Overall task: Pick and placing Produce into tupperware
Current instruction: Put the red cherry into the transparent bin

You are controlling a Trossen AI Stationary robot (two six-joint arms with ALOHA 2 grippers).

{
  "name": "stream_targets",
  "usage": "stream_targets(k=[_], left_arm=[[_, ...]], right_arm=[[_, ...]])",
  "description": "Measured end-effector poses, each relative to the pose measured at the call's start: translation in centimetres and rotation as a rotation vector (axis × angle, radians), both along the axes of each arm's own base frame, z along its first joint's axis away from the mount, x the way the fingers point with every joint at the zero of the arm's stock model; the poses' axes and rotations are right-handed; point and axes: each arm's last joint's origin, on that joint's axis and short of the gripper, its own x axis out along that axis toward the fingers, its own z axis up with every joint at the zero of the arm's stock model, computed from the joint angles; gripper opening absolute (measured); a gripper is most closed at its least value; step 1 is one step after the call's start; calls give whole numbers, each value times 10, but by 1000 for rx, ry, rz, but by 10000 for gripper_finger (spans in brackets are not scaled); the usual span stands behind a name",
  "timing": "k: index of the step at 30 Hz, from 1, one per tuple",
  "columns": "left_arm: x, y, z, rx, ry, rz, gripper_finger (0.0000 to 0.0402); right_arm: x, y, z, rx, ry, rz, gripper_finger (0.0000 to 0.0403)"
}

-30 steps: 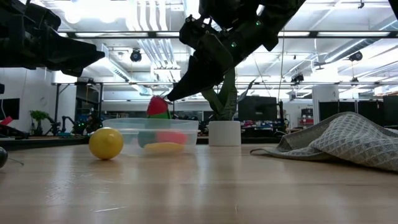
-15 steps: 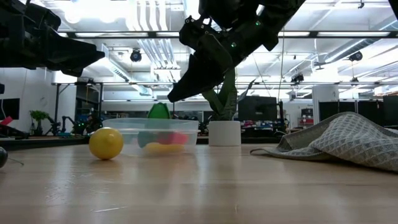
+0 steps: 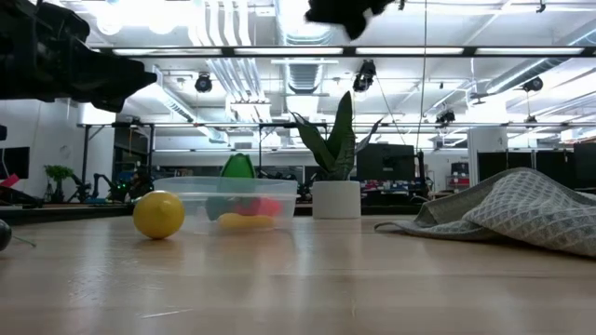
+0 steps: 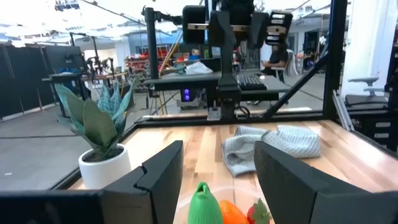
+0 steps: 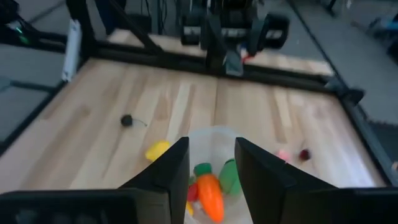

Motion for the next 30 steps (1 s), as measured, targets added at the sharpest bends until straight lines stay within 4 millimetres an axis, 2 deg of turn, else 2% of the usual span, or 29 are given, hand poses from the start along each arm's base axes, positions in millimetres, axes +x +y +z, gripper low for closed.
stream_targets(k=[5, 10, 13, 17, 24, 30], left_arm=[[0, 0, 2, 1, -20, 1, 183], [0, 0, 2, 1, -20, 1, 183], [0, 0, 2, 1, -19, 0, 183], [0, 0, 2, 1, -19, 1, 183], [0, 0, 2, 1, -17, 1, 183], [0, 0, 2, 1, -16, 4, 183]], right_arm=[[-57, 2, 7, 6, -81, 18, 108], [-97, 5, -12, 69, -199, 21, 104], [-114, 6, -31, 90, -213, 17, 105], [-135, 4, -54, 48, -211, -84, 106], [-175, 2, -68, 45, -361, -78, 103], [-198, -3, -99, 53, -484, -142, 96]])
